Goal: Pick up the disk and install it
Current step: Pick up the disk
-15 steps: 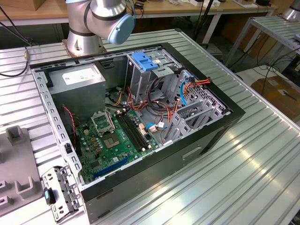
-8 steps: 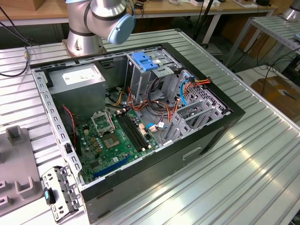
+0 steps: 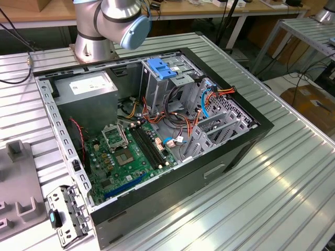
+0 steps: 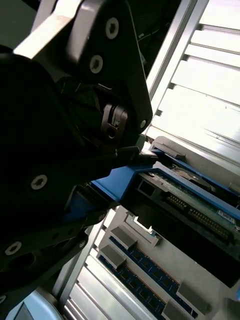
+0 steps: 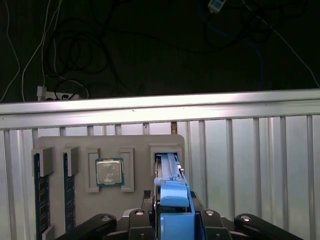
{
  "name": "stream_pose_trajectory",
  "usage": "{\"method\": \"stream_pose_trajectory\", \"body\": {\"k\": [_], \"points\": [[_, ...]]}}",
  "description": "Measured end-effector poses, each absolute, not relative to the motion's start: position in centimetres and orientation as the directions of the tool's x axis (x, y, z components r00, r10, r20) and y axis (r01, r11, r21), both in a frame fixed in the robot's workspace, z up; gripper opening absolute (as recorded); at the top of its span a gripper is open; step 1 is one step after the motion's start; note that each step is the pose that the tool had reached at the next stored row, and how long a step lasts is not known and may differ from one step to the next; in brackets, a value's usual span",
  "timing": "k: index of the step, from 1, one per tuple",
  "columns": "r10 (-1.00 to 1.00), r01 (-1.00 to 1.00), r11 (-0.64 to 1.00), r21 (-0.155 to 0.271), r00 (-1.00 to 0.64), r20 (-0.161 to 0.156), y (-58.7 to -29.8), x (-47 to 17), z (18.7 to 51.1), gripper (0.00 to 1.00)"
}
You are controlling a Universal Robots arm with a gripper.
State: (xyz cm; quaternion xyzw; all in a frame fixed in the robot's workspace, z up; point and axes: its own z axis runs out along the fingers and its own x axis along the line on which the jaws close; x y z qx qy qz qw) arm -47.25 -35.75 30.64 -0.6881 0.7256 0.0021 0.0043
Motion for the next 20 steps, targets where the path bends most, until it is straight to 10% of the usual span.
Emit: {"method": "stream_pose_trajectory", "body": {"k": [20], "points": [[-0.999,-0.999,0.053,-0.003,-0.053,-0.01,-35.76,-47.25,30.31,0.37]]}}
